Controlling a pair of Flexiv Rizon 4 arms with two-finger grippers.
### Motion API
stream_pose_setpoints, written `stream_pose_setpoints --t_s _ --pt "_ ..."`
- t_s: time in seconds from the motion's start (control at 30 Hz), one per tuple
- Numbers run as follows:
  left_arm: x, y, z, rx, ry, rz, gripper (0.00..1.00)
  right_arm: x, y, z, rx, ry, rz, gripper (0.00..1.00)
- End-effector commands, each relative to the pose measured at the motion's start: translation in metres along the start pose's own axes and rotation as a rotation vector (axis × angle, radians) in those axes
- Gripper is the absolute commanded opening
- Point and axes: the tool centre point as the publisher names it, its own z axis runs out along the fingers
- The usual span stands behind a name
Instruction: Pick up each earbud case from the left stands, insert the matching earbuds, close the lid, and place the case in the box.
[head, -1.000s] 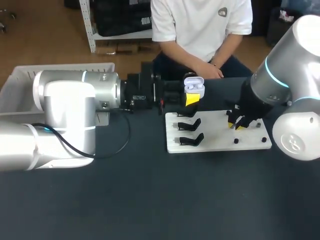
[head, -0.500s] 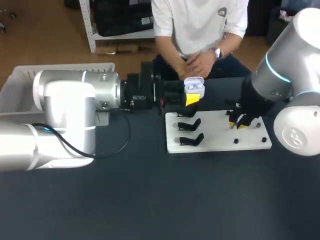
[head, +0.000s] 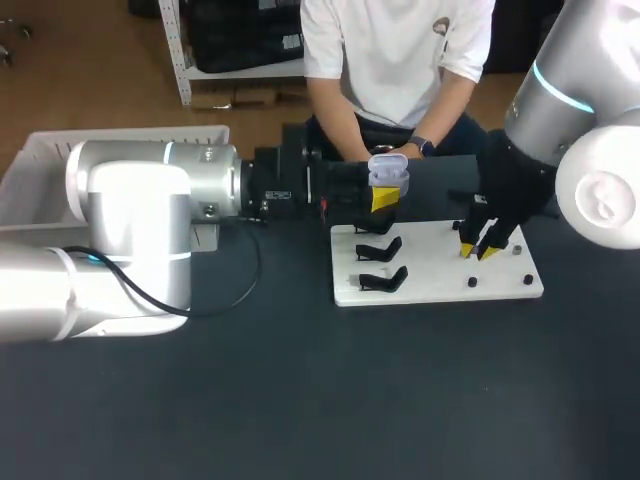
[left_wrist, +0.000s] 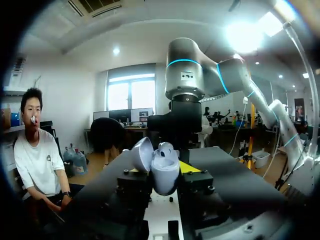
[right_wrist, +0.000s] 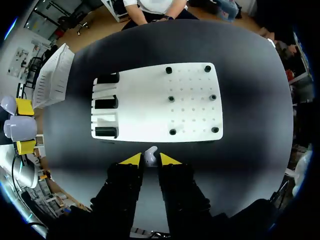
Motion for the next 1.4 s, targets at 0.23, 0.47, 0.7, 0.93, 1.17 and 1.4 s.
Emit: stream_pose_setpoints --t_s 0.23,0.47,0.7,0.93,1.17,1.4 --pt "0.001 -0.001 0.000 -0.005 -0.004 0.003 0.00 0.025 0.034 -0.059 0.000 -0.018 -0.074 0.00" --pt "0.001 -0.001 0.000 -0.005 -0.004 0.003 0.00 0.027 0.061 -0.081 -0.016 -0.037 -0.175 0.00" --pt "0.001 -0.001 0.000 -0.005 -0.004 0.003 0.00 0.019 0.082 -0.095 -0.043 -0.056 -0.278 0.00" --pt "0.001 -0.001 0.000 -0.005 -0.004 0.003 0.00 0.006 0.105 -0.107 -0.030 -0.070 -0.408 0.00" --pt "0.001 -0.001 0.000 -0.005 -0.004 0.003 0.00 -0.007 0.127 -0.115 -0.015 -0.071 -0.521 0.00" --pt "0.001 -0.001 0.000 -0.005 -0.004 0.003 0.00 -0.012 0.132 -0.116 -0.014 -0.092 -0.507 0.00"
